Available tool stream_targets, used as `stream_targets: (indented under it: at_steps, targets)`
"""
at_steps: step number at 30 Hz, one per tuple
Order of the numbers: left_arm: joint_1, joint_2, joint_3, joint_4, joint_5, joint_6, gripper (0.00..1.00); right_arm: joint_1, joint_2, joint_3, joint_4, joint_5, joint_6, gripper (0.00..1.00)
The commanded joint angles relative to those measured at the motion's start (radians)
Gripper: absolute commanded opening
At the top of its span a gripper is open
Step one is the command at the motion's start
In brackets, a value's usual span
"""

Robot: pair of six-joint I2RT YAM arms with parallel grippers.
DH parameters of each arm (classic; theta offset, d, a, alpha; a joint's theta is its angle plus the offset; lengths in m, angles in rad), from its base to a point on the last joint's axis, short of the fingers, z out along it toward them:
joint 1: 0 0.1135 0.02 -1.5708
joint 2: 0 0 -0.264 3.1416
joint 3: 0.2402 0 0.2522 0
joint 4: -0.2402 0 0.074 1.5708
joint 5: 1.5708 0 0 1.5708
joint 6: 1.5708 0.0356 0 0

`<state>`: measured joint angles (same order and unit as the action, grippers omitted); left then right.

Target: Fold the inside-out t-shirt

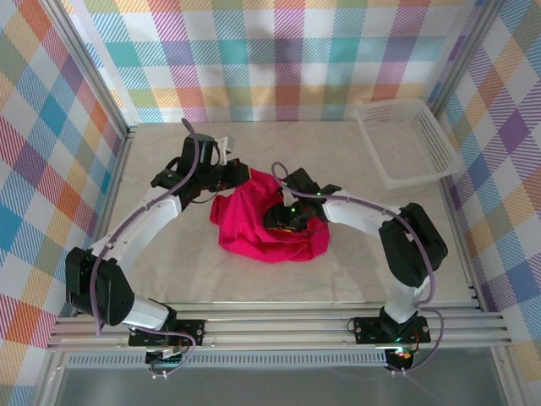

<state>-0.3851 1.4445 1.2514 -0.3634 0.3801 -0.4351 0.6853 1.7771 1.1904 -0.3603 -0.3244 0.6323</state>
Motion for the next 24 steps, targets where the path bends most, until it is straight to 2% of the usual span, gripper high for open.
stream_targets:
  at_steps: [1, 2, 4, 6, 8, 11, 14, 17, 21, 22, 24]
  targets:
    - [0.023, 0.023, 0.052, -0.034, -0.010, -0.038, 0.00, -0.007, -0.005, 0.112, 0.003, 0.034, 0.003, 0.05]
    - [0.031, 0.028, 0.055, -0.048, -0.017, -0.031, 0.00, -0.012, -0.026, 0.135, -0.028, 0.051, -0.011, 0.00]
    - [0.049, 0.031, 0.050, -0.088, -0.053, -0.017, 0.02, -0.030, -0.083, 0.162, -0.084, 0.071, -0.034, 0.00]
    - [0.080, 0.029, 0.027, -0.114, -0.081, -0.017, 0.26, -0.066, -0.177, 0.164, -0.128, 0.088, -0.048, 0.00]
    - [0.114, 0.021, -0.020, -0.095, -0.066, -0.040, 0.38, -0.117, -0.269, 0.149, -0.158, 0.090, -0.049, 0.00]
    - [0.161, 0.013, -0.103, -0.034, -0.036, -0.080, 0.43, -0.205, -0.402, 0.114, -0.193, 0.087, -0.054, 0.00]
    - [0.179, 0.033, -0.132, -0.020, -0.029, -0.076, 0.44, -0.267, -0.479, 0.082, -0.241, 0.110, -0.087, 0.00]
    - [0.183, 0.051, -0.131, -0.060, -0.024, -0.055, 0.45, -0.311, -0.481, 0.039, -0.268, 0.141, -0.104, 0.00]
    - [0.181, 0.014, -0.188, -0.099, 0.000, -0.041, 0.50, -0.343, -0.420, -0.020, -0.292, 0.260, -0.109, 0.01]
    - [0.180, -0.001, -0.216, -0.096, 0.006, -0.038, 0.52, -0.346, -0.398, -0.026, -0.297, 0.282, -0.114, 0.04]
    - [0.177, -0.031, -0.266, -0.106, -0.010, -0.023, 0.56, -0.350, -0.347, -0.021, -0.323, 0.313, -0.129, 0.21]
